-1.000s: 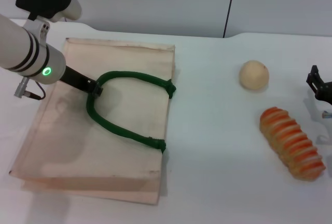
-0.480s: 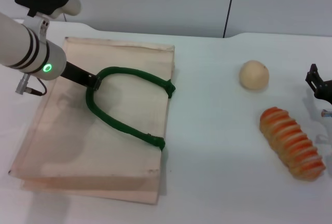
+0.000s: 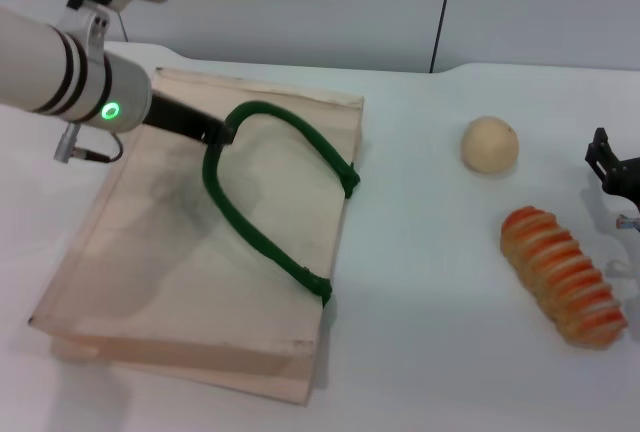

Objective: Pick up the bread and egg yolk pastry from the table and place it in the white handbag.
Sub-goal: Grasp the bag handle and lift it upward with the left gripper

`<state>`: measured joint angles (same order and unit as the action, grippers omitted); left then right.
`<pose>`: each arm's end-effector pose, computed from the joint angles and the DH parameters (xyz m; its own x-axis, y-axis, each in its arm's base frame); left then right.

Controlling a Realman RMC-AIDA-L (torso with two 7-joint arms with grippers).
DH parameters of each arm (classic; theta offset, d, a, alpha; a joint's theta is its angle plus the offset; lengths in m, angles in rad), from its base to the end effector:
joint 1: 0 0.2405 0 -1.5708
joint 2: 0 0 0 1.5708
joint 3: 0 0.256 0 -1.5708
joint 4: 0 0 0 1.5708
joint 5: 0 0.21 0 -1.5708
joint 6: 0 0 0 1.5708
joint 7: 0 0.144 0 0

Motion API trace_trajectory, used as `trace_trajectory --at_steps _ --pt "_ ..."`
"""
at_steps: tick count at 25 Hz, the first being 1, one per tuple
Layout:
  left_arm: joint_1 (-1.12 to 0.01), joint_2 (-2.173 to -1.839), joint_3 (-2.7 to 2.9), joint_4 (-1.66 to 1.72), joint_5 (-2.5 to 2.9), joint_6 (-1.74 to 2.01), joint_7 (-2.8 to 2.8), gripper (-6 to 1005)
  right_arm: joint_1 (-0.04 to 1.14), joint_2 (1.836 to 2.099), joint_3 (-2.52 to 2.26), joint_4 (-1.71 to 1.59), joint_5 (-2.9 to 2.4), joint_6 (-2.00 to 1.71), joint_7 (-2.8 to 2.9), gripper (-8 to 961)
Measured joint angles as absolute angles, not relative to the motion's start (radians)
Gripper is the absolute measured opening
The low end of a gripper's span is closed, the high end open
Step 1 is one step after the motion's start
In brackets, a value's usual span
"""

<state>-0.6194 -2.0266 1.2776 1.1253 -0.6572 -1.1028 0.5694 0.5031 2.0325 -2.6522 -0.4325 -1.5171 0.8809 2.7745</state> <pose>-0.2084 0.4167 0.0208 0.7079 0.6811 0.1868 0.6470 -0.5193 -0.5584 0.3216 0.3537 -0.0456 0.7653 -0.1930 -0.6141 -0.6261 -0.0016 -0.7797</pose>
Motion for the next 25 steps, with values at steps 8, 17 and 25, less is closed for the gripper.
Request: trace_trajectory --at_steps 8,17,25 --pt "-0.568 -2.024 1.277 1.258 -0.741 -1.126 0.599 123 0.503 2.031 -2.655 -0.424 -1.517 0.87 2.773 864" --pt "-0.521 -2.026 1.272 1.457 -0.748 -1.179 0.592 122 0.505 2.031 -2.657 -0.42 -1.52 0.845 2.772 865" --pt "-0.498 -2.026 1.224 1.633 -0.759 -1.263 0.59 122 0.504 2.031 -2.687 -0.457 -1.527 0.845 2.769 863"
